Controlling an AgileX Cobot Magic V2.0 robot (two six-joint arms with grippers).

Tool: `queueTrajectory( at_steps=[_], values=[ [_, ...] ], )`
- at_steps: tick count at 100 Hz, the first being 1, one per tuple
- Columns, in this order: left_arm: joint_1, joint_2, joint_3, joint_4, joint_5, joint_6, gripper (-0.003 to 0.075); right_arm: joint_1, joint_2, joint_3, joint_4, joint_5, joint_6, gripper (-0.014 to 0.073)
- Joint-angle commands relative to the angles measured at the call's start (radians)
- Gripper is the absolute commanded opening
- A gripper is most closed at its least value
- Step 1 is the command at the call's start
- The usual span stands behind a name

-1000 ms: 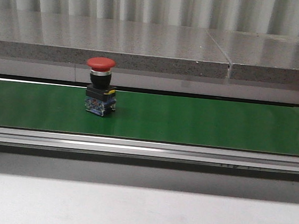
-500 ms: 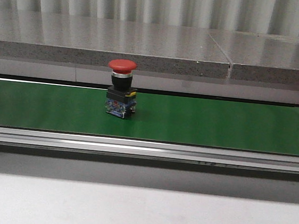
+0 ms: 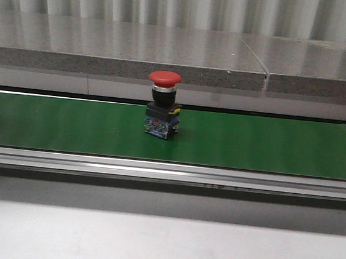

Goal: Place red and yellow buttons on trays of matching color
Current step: 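Set the yellow button on the belt and open the left gripper, then lower the right gripper over the red button arriving on the belt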

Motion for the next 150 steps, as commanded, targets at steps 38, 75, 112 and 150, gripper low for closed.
queueTrajectory(
  at_steps=[38, 75, 112, 150],
  values=[
    [-0.048, -0.449, 0.250, -0.024, -0.189, 0.007, 0.0659, 0.002, -0.010, -0.023, -0.007, -0.067, -0.008, -0.0067],
    [-0.048, -0.691, 0.447, -0.028, -0.189, 0.007, 0.0496, 0.002, -0.010, -0.023, -0.007, -0.067, -0.008, -0.0067],
    [-0.048, -0.706, 0.468, -0.053, -0.200, 0.003, -0.0019, 0.002, -0.007, -0.023, -0.007, -0.087, -0.008, -0.0067],
    [-0.048, -0.706, 0.468, -0.053, -0.200, 0.003, -0.0020, 0.002, -0.007, -0.023, -0.007, -0.081, -0.008, 0.0115]
  ],
)
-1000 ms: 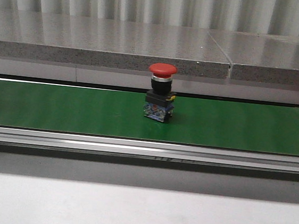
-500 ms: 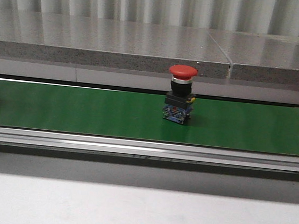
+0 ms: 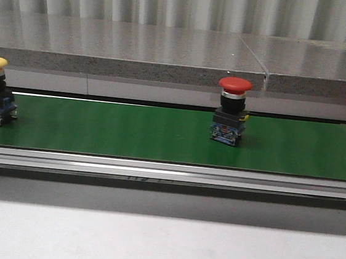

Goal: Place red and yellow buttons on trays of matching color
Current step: 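Lower the right gripper over the red button arriving on the belt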

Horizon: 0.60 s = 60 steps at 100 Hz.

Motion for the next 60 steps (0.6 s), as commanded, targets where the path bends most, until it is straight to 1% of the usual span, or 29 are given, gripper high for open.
queueTrajectory(
  at_steps=[1, 5, 9, 11, 12, 14, 20, 25, 41, 48, 60],
  values=[
    [-0.008, 0.002, -0.029, -0.028, -0.072, -0.001, -0.0020, 0.002, -0.007, -0.024, -0.007, -0.068, -0.008, 0.0144],
    [-0.008, 0.002, -0.029, -0.028, -0.072, -0.001, -0.0020, 0.002, -0.007, -0.024, -0.007, -0.068, -0.008, 0.0223],
    [-0.008, 0.002, -0.029, -0.028, -0.072, -0.001, -0.0020, 0.002, -0.007, -0.024, -0.007, -0.068, -0.008, 0.0323],
    [-0.008, 0.002, -0.029, -0.028, -0.072, -0.001, -0.0020, 0.002, -0.008, -0.024, -0.007, -0.068, -0.008, 0.0388],
    [-0.008, 0.002, -0.029, -0.028, -0.072, -0.001, -0.0020, 0.002, -0.008, -0.024, -0.007, -0.068, -0.008, 0.0388],
    [-0.008, 0.002, -0.029, -0.028, -0.072, -0.001, -0.0020, 0.002, -0.008, -0.024, -0.007, -0.068, -0.008, 0.0447],
    [-0.008, 0.002, -0.029, -0.028, -0.072, -0.001, -0.0020, 0.002, -0.008, -0.024, -0.005, -0.058, -0.008, 0.0539],
    [-0.008, 0.002, -0.029, -0.028, -0.072, -0.001, -0.0020, 0.002, -0.008, -0.024, -0.005, -0.052, -0.008, 0.0589],
    [-0.008, 0.002, -0.029, -0.028, -0.072, -0.001, -0.0020, 0.011, 0.016, -0.043, -0.005, -0.023, -0.026, 0.0595],
    [-0.008, 0.002, -0.029, -0.028, -0.072, -0.001, -0.0020, 0.041, 0.056, -0.071, -0.002, 0.010, -0.065, 0.0595],
    [-0.008, 0.002, -0.029, -0.028, -0.072, -0.001, -0.0020, 0.108, 0.136, -0.130, -0.002, 0.049, -0.072, 0.0595]
  ],
)
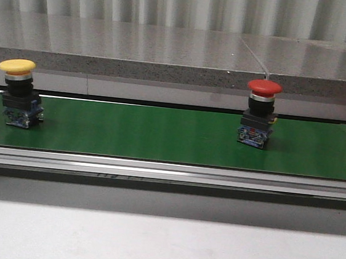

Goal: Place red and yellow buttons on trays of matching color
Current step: 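Lower the right gripper over the red button arriving on the belt, then grasp the red button with the right gripper and lift it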

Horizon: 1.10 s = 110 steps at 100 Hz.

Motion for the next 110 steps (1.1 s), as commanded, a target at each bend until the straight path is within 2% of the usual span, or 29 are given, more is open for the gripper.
queueTrajectory(
  at_steps=[1, 19, 48, 79, 110],
  values=[
    [-0.008, 0.002, -0.029, -0.027, -0.070, -0.001, -0.0020, 0.045, 0.059, -0.073, -0.002, -0.026, -0.024, 0.0595],
    [-0.008, 0.002, -0.029, -0.027, -0.070, -0.001, -0.0020, 0.117, 0.216, -0.161, -0.002, 0.033, -0.024, 0.0595],
    [-0.008, 0.002, -0.029, -0.027, -0.070, -0.001, -0.0020, 0.124, 0.457, -0.254, 0.001, 0.087, -0.024, 0.0595],
    [-0.008, 0.002, -0.029, -0.027, -0.070, -0.001, -0.0020, 0.124, 0.562, -0.289, 0.076, 0.073, -0.086, 0.0595],
    [-0.008, 0.002, -0.029, -0.027, -0.070, -0.001, -0.0020, 0.124, 0.654, -0.384, 0.076, 0.054, -0.095, 0.0595]
  ],
)
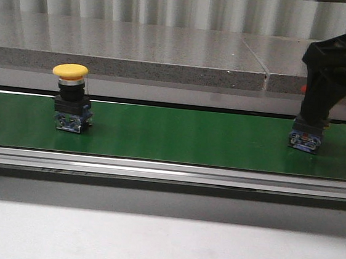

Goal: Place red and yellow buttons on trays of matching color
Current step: 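Grasp the red button with the right gripper and lift it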

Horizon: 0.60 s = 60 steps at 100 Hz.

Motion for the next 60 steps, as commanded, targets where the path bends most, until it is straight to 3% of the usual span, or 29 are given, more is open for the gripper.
queueTrajectory(
  at_steps=[1, 18, 25, 42, 49, 60],
  values=[
    [-0.008, 0.002, -0.029, -0.026, -0.070, -0.001, -0.0020, 0.001, -0.004, -0.060, 0.004, -0.048, -0.014, 0.0595],
    [-0.008, 0.002, -0.029, -0.026, -0.070, -0.001, -0.0020, 0.001, 0.049, -0.104, 0.003, -0.052, -0.018, 0.0565],
    [-0.008, 0.002, -0.029, -0.026, -0.070, -0.001, -0.0020, 0.000, 0.060, -0.107, 0.003, -0.047, -0.018, 0.0479],
    [-0.008, 0.002, -0.029, -0.026, -0.070, -0.001, -0.0020, -0.001, 0.062, -0.121, 0.003, 0.014, -0.018, 0.0164],
    [-0.008, 0.002, -0.029, -0.026, -0.070, -0.001, -0.0020, -0.008, 0.060, -0.143, 0.003, 0.047, -0.018, 0.0103],
    [-0.008, 0.002, -0.029, -0.026, -0.070, -0.001, -0.0020, -0.039, 0.057, -0.198, 0.003, 0.106, -0.018, 0.0095]
  ],
)
